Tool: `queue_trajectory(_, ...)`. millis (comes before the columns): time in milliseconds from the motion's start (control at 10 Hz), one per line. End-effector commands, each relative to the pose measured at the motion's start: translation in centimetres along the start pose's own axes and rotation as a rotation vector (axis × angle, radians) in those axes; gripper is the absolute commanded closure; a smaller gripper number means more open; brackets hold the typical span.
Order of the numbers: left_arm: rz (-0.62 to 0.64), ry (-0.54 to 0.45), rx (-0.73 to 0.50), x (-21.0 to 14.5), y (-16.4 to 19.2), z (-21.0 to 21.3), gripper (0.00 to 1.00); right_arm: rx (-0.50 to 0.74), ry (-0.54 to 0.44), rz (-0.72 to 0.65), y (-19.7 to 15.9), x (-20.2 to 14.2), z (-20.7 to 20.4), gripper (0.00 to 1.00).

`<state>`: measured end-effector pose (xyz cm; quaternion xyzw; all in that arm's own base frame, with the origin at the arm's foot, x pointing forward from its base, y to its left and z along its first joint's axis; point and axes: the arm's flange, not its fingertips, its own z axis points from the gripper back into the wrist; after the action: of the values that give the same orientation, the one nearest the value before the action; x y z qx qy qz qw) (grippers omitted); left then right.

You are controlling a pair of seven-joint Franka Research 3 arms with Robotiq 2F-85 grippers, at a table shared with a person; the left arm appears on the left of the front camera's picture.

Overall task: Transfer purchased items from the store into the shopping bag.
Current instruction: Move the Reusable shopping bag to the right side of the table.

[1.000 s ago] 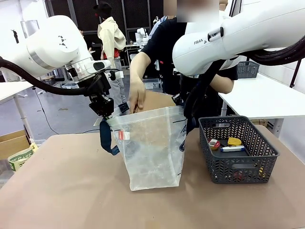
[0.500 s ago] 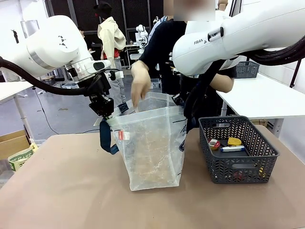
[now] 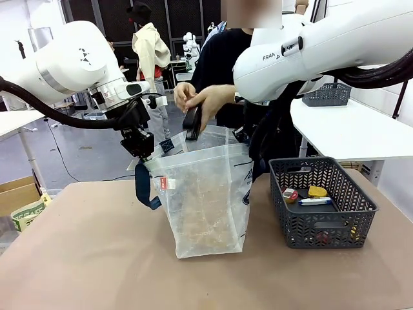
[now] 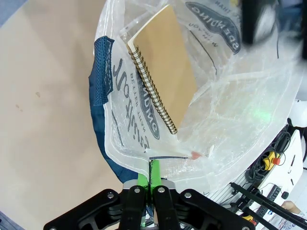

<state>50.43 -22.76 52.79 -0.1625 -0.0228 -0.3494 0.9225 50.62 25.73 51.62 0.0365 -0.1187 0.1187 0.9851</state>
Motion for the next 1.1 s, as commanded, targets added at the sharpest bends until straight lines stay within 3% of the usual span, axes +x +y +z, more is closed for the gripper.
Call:
queue_trajectory(0, 0.002, -0.017, -0.003, -0.29, 0.02, -0.13, 1.0, -0.003, 0.001, -0.008, -0.11, -0.33, -0.19, 1.0)
queue_trajectory(1000, 0.002, -0.017, -0.003, -0.29, 0.02, -0.13, 1.0, -0.003, 0.001, -0.008, -0.11, -0.33, -0.19, 1.0)
